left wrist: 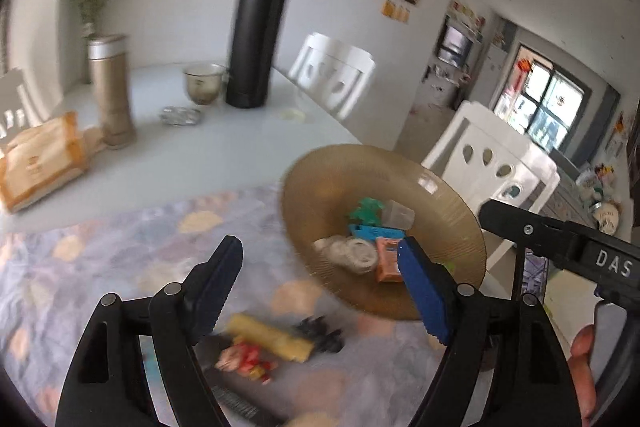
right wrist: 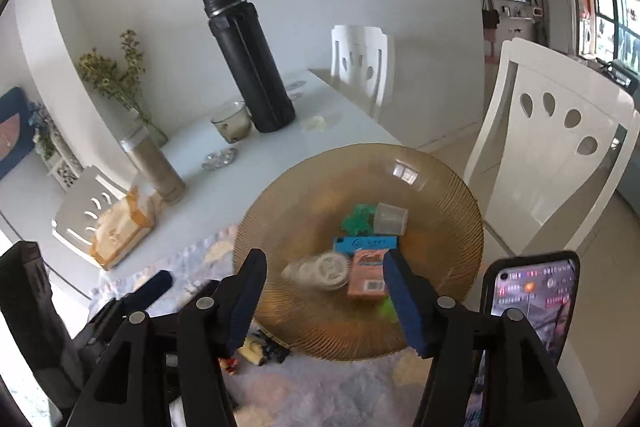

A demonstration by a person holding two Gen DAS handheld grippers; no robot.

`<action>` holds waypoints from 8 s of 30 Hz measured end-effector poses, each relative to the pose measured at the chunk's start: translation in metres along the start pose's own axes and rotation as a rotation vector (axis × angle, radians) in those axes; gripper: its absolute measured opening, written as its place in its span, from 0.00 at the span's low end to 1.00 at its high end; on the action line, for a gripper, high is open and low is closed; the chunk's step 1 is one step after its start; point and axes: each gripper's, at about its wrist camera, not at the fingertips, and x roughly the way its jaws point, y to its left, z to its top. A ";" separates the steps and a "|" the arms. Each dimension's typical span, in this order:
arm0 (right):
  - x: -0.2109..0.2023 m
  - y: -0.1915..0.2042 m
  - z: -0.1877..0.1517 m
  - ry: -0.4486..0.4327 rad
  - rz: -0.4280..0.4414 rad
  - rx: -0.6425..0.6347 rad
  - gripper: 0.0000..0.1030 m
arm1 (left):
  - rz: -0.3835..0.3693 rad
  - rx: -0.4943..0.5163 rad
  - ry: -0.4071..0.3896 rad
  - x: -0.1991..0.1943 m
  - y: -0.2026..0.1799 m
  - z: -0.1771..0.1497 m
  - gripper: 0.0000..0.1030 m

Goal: Organize rigid objects
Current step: 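Carry dispenser and green frog into the amber bowl and release both, then move both tools back over the table, then grasp the black-haired figurine with left tool while right tool grasps black power bank, then carry figurine and power bank over the amber bowl and release both, then move both tools back over the remaining toys, then grasp the blue-green toy with left tool while right tool grasps red figurine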

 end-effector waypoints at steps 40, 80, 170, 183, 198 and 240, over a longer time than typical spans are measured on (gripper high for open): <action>0.080 0.094 -0.174 0.210 0.111 -0.481 0.72 | 0.446 -0.223 0.119 -0.078 0.156 -0.150 0.82; 0.063 0.108 -0.197 0.249 0.259 -0.465 0.24 | 0.264 -0.098 0.190 -0.091 0.104 -0.168 0.44; -0.018 0.103 -0.096 0.042 0.259 -0.359 0.66 | 0.034 -0.167 0.002 -0.097 0.088 -0.073 0.96; 0.085 0.099 -0.161 0.156 0.145 -0.412 0.66 | 0.302 -0.212 0.104 -0.053 0.137 -0.135 0.96; 0.091 0.091 -0.158 0.189 0.142 -0.384 0.67 | 0.361 -0.172 0.153 -0.048 0.131 -0.140 0.96; 0.091 0.107 -0.157 0.269 0.269 -0.522 0.28 | 0.145 -0.004 0.150 -0.047 0.087 -0.120 0.31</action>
